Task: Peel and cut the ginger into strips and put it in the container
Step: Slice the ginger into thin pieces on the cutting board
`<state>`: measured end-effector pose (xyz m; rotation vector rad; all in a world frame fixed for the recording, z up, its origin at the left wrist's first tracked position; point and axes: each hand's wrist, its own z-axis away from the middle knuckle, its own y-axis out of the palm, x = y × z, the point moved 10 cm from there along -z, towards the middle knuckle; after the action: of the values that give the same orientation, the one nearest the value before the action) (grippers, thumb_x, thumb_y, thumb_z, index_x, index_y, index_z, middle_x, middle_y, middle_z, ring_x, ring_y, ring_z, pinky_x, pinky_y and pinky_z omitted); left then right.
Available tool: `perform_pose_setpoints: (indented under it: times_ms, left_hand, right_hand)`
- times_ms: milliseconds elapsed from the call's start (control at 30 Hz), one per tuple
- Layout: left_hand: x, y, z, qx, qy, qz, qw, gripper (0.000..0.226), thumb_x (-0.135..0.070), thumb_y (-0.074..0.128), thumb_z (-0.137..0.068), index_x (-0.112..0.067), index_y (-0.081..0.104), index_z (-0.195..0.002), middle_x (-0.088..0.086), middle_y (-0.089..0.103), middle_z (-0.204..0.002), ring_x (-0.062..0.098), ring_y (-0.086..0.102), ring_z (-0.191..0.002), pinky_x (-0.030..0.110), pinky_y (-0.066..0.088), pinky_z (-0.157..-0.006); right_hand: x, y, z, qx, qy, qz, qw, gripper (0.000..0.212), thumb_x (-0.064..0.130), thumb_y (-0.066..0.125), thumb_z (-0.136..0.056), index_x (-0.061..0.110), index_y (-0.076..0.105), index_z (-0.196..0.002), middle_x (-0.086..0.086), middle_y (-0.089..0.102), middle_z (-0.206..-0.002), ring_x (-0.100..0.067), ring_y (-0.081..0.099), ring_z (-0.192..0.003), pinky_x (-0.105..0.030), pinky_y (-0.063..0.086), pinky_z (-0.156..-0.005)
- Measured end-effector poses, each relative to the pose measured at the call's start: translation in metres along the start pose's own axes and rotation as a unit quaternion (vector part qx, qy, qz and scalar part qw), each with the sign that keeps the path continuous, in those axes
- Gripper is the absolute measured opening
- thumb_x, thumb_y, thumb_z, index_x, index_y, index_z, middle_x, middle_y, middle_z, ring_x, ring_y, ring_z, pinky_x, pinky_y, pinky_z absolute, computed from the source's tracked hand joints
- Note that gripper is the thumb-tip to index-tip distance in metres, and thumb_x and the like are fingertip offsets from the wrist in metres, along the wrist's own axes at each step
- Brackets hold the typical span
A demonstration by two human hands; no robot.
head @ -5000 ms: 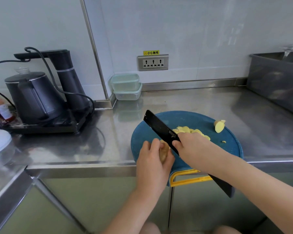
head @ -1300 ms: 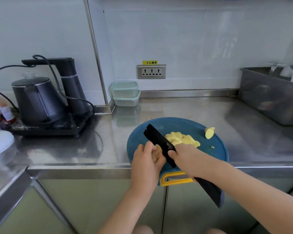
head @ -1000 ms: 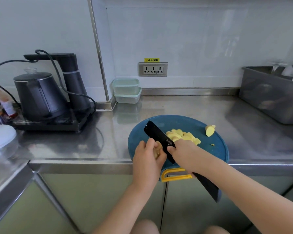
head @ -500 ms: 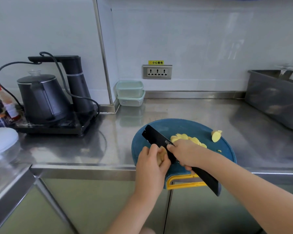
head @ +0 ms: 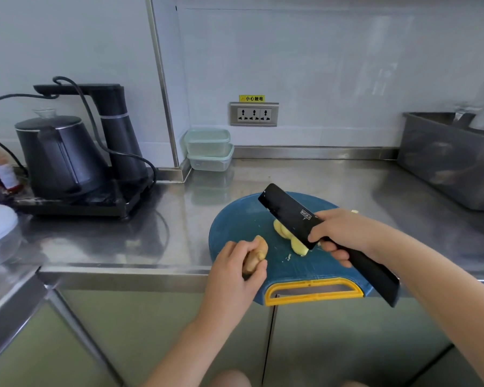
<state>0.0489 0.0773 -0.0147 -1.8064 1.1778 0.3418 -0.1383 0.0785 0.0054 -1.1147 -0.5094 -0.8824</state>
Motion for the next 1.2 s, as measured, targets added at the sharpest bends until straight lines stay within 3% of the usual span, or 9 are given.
perform_pose_setpoints:
  times_ms: [200,333,433,567,700,933,1200]
  left_hand:
    - [-0.004,-0.002,0.004,-0.024,0.008,-0.006,1.000,0.023,-0.028,0.063,-0.087,-0.021,0.060,-0.109,-0.010,0.050,-0.089,0.006,0.051,-0.079,0.013,0.041,-0.071]
    - [-0.005,-0.002,0.005,-0.034,0.009,-0.015,0.999,0.027,-0.037,0.055,-0.087,-0.023,0.059,-0.108,-0.011,0.049,-0.088,0.004,0.050,-0.078,0.007,0.038,-0.069]
    - [-0.006,-0.002,0.006,-0.036,0.009,-0.019,0.999,0.026,-0.039,0.055,-0.087,-0.022,0.059,-0.106,-0.011,0.050,-0.088,0.006,0.051,-0.077,0.009,0.038,-0.064]
    - [-0.005,-0.004,0.006,-0.056,0.009,0.001,0.998,0.033,-0.046,0.049,-0.084,-0.020,0.061,-0.100,-0.012,0.052,-0.085,0.007,0.053,-0.076,0.017,0.044,-0.064]
    - [-0.003,-0.004,0.006,-0.065,0.005,0.023,0.998,0.035,-0.046,0.050,-0.082,-0.016,0.062,-0.096,-0.011,0.053,-0.084,0.008,0.054,-0.076,0.025,0.046,-0.066]
    - [-0.003,-0.001,0.006,-0.057,0.004,0.024,0.998,0.036,-0.046,0.049,-0.083,-0.017,0.062,-0.098,-0.012,0.052,-0.085,0.008,0.054,-0.077,0.028,0.049,-0.066]
    - [-0.004,-0.001,0.006,-0.059,0.008,0.018,0.998,0.033,-0.044,0.049,-0.083,-0.017,0.061,-0.097,-0.010,0.051,-0.084,0.008,0.053,-0.076,0.028,0.049,-0.065]
  right_hand:
    - [-0.007,0.003,0.002,0.033,0.008,-0.029,0.999,0.019,0.006,0.049,-0.093,0.005,0.051,-0.112,-0.001,0.040,-0.052,-0.012,0.032,-0.038,-0.022,0.034,-0.036]
    - [-0.005,-0.009,0.002,-0.014,-0.021,-0.056,0.998,0.017,0.002,0.053,-0.092,0.009,0.048,-0.107,-0.002,0.043,-0.051,-0.013,0.034,-0.038,-0.023,0.035,-0.038]
    - [0.005,-0.015,0.008,-0.062,-0.061,-0.003,0.996,0.004,0.010,0.051,-0.097,0.008,0.048,-0.098,-0.004,0.042,-0.052,-0.015,0.035,-0.036,-0.024,0.036,-0.037]
    - [0.018,0.000,0.019,-0.111,-0.093,0.067,0.987,0.021,0.024,0.041,-0.102,0.014,0.046,-0.085,-0.005,0.044,-0.055,-0.015,0.039,-0.034,-0.027,0.038,-0.038]
    - [0.035,0.025,0.033,-0.135,-0.134,0.133,0.973,0.019,0.027,0.036,-0.103,0.017,0.048,-0.092,-0.001,0.047,-0.067,-0.012,0.042,-0.047,-0.026,0.038,-0.045]
    - [0.040,0.037,0.027,-0.115,-0.147,0.174,0.967,0.015,0.029,0.033,-0.104,0.022,0.046,-0.102,0.001,0.053,-0.074,-0.007,0.044,-0.050,-0.013,0.036,-0.036]
    - [0.040,0.040,0.021,-0.117,-0.160,0.203,0.959,0.017,0.029,0.034,-0.103,0.020,0.048,-0.102,0.004,0.053,-0.076,-0.005,0.045,-0.056,-0.015,0.034,-0.045]
